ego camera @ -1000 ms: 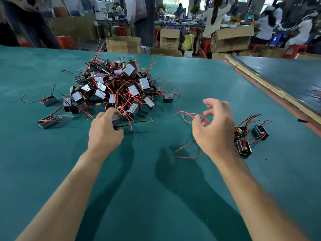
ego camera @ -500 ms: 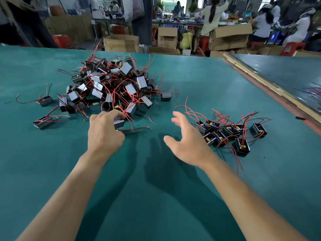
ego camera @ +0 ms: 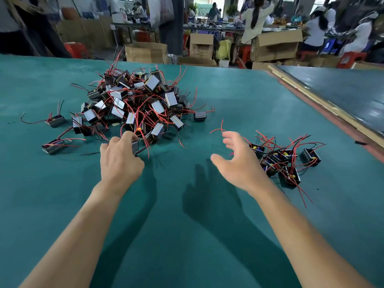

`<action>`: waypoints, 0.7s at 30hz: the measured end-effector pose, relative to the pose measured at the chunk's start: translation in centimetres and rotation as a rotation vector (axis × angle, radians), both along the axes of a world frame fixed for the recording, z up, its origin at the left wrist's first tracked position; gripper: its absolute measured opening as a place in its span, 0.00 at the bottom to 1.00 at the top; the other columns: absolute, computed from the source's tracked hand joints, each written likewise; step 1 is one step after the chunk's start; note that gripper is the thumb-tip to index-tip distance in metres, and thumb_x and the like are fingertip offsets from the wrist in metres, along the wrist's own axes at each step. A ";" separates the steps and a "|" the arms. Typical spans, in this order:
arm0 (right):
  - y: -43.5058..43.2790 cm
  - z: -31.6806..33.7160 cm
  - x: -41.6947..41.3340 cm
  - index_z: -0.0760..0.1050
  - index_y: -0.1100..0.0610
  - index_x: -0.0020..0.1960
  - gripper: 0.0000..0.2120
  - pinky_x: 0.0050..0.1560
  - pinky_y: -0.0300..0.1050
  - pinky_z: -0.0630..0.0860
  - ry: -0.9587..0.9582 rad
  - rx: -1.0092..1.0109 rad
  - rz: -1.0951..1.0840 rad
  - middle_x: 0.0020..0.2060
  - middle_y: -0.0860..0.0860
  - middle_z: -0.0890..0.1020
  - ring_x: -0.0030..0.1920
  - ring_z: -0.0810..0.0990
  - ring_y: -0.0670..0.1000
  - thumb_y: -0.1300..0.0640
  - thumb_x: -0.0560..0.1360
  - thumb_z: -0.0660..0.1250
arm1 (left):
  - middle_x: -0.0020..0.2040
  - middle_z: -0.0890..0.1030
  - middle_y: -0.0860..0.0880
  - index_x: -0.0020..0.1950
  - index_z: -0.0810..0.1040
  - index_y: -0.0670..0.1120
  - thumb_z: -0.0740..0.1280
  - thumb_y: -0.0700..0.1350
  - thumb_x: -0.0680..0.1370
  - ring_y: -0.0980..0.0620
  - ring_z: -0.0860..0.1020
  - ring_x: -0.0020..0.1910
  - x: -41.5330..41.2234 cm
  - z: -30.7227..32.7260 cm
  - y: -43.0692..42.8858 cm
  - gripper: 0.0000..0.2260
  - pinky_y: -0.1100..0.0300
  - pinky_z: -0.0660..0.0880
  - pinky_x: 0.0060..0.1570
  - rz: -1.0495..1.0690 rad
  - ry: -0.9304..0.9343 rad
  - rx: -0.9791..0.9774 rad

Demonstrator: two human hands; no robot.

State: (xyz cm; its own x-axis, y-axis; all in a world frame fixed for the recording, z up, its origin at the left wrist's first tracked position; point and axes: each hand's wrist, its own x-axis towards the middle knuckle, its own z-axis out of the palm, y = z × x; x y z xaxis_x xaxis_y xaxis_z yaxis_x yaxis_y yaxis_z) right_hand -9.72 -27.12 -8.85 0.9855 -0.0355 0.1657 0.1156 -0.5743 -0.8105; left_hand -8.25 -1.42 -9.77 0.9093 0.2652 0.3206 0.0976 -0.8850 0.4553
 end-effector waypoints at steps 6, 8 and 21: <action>1.8 1.2 -2.2 0.74 0.49 0.61 0.20 0.52 0.55 0.83 0.194 0.203 0.491 0.54 0.48 0.82 0.51 0.84 0.49 0.54 0.70 0.70 | 0.46 0.77 0.46 0.57 0.77 0.49 0.68 0.32 0.68 0.43 0.71 0.43 0.0 0.3 -0.4 0.21 0.56 0.65 0.43 -0.031 -0.034 -0.188; 2.2 1.1 -2.4 0.73 0.51 0.62 0.19 0.50 0.53 0.83 0.241 0.206 0.502 0.51 0.52 0.84 0.45 0.85 0.52 0.54 0.72 0.69 | 0.44 0.79 0.45 0.54 0.78 0.50 0.73 0.31 0.67 0.44 0.75 0.41 -0.1 0.9 -0.9 0.20 0.55 0.72 0.40 -0.139 0.006 -0.480; 1.6 1.1 -1.3 0.80 0.59 0.43 0.09 0.37 0.51 0.81 0.025 0.218 0.190 0.30 0.47 0.82 0.27 0.80 0.49 0.61 0.79 0.64 | 0.38 0.79 0.41 0.45 0.77 0.40 0.74 0.34 0.71 0.48 0.76 0.37 -2.6 2.3 -4.7 0.08 0.54 0.74 0.43 -0.608 0.254 -0.822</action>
